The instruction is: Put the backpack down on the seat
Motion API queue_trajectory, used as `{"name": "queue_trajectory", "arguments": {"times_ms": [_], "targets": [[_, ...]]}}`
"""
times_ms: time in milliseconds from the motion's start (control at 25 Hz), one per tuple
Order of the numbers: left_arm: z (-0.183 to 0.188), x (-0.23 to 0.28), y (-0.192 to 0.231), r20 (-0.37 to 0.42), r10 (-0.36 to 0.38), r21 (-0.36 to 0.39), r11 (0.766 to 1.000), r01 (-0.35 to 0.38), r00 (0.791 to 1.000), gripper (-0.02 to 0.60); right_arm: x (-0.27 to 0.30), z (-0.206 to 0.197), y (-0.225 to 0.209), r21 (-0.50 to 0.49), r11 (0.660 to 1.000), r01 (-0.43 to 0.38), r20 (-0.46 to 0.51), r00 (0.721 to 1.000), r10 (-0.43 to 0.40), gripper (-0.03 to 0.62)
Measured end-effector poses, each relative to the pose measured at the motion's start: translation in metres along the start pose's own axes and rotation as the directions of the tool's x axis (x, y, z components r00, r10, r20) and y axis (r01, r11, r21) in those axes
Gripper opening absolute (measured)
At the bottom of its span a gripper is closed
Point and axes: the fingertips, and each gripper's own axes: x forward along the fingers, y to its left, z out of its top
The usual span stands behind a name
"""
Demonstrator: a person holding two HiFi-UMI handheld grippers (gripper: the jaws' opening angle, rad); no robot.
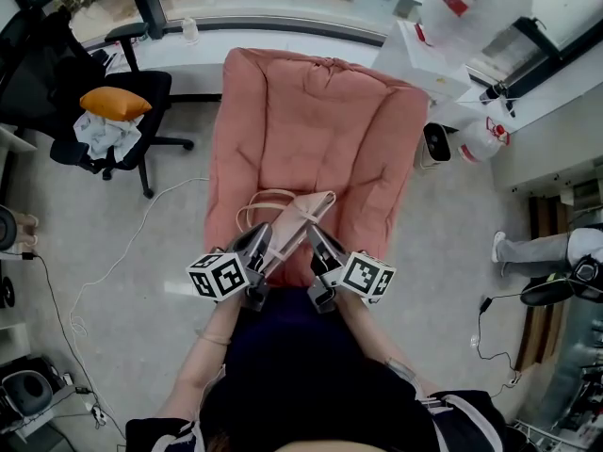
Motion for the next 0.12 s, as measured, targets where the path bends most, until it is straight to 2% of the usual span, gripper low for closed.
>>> {"name": "queue_trajectory", "arguments": {"times_ms": [120], "targets": [[-0.0011, 0.0016, 0.0041, -0.007, 0.008, -0.014, 1.0, -0.008, 1.0, 0.018, 0.0009, 0.0014, -0.002, 0.011, 1.0, 0.002, 0.006, 1.0, -0.002, 0.032]]}}
